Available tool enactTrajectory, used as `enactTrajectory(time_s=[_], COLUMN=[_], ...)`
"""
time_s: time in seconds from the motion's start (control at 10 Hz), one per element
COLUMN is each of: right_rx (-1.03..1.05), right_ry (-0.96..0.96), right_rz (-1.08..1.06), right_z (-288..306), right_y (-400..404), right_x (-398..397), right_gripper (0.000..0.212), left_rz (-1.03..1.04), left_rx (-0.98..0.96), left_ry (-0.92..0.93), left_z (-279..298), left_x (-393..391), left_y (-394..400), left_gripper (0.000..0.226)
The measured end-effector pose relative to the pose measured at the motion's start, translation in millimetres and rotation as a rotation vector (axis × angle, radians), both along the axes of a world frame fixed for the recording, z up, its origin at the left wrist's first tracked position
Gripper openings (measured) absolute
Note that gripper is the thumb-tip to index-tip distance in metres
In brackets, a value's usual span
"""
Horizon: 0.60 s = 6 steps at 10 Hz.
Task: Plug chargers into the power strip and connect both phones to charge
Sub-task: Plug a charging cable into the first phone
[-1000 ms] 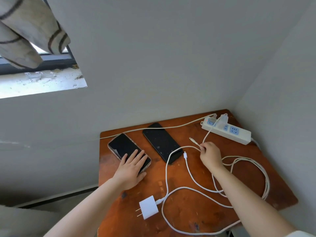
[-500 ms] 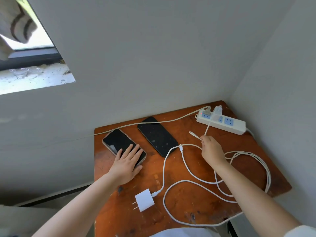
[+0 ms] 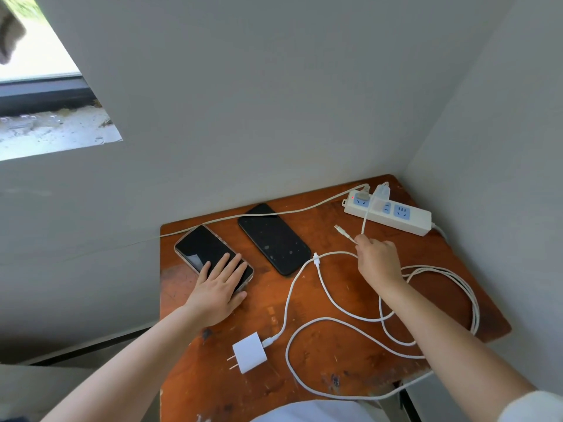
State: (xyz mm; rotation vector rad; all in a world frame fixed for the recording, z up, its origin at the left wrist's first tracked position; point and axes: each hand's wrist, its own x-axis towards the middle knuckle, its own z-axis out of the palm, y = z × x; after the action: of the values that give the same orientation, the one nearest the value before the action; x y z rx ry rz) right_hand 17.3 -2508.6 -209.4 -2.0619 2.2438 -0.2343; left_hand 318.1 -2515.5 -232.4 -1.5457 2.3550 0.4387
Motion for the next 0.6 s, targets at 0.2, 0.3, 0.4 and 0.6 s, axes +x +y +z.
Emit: enactTrajectory(time_s=[0.2, 0.3, 0.4, 0.6], right_rx=[-0.244, -0.253, -0.012, -0.058], right_ry=[-0.223, -0.191, -0.044, 0.002], right_rz=[-0.1, -0.274, -0.408, -0.101], right_z=[5.9, 9.2, 9.8, 7.0], right_y=[4.2, 4.1, -1.0, 5.8], right_x=[-5.2, -24.9, -35.6, -7.9], right_gripper=[0.017, 0.012, 0.017, 0.023], left_rz=[0.012, 0.035, 0.044, 0.061], left_rx=[-0.021, -0.045, -0.074, -0.082], left_ry=[0.003, 0.014, 0.007, 0.014], left_z=[-3.1, -0.8, 2.1, -7.6], left_x=[-0.7, -4.8, -13.2, -17.4], left_y=[-0.2, 0.2, -0.9, 0.2], left_gripper=[0.06, 0.058, 0.058, 0.06])
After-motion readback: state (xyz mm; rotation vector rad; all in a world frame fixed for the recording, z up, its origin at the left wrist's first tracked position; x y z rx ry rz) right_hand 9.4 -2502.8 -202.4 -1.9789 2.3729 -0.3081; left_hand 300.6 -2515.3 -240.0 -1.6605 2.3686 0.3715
